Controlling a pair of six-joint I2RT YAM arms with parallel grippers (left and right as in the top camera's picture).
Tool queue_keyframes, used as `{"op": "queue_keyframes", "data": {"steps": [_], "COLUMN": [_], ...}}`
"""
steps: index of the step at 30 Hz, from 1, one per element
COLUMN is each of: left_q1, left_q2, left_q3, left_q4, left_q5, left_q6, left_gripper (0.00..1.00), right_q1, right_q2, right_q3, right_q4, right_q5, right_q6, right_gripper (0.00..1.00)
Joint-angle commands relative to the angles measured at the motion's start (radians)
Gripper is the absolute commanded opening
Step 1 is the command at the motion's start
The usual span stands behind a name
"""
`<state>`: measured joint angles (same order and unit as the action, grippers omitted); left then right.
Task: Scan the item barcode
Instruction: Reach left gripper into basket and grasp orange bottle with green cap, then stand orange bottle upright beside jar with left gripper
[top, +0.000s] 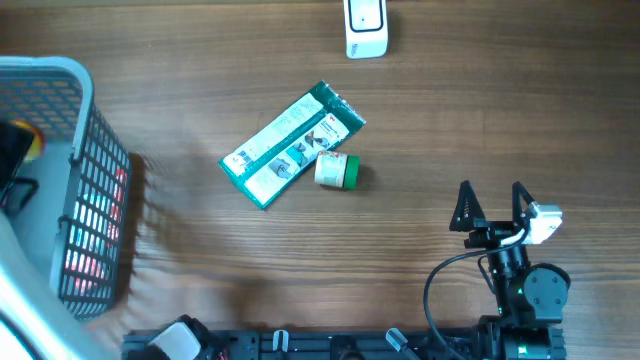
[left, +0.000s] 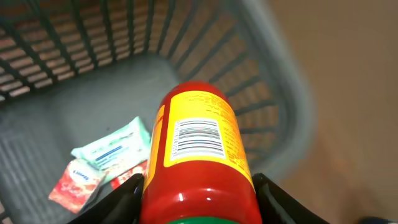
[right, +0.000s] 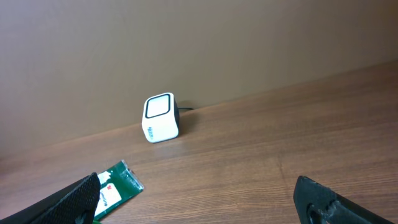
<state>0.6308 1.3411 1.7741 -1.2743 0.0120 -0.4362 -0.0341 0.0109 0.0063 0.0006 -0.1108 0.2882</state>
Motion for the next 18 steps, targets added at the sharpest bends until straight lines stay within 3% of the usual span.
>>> {"op": "queue_keyframes", "data": {"steps": [1, 4, 8, 12, 18], "left_q1": [-0.066, -0.212, -0.545, -0.865, -1.192], "left_q2": [-0.156, -0.249, -0.222, -0.051, 0.307], "left_q3": [0.016, 0.016, 0.016, 0.016, 0.016], "left_q4": [0.057, 0.108, 0.113, 0.116, 0.204], "left_q5": [0.152, 0.217, 0.234, 0.211, 0.128], "left_q6": [-0.047, -0.105, -0.122, -0.113, -0.012], "left_gripper": [0.53, 0.53, 0.53, 0.53, 0.53], "right_q1": [0.003, 0.003, 0.003, 0.003, 0.003], "right_q2": [-0.007, -0.007, -0.007, -0.007, -0.007], "right_q3": [-0.001, -0.001, -0.001, -0.001, -0.001], "right_q4": [0.005, 0.005, 0.005, 0.005, 0.005], "right_q5": [0.0, 0.0, 0.0, 0.0, 0.0], "right_q6": [-0.011, -0.011, -0.011, -0.011, -0.011], "right_gripper": [1.0, 1.0, 1.0, 1.0, 1.0]}}
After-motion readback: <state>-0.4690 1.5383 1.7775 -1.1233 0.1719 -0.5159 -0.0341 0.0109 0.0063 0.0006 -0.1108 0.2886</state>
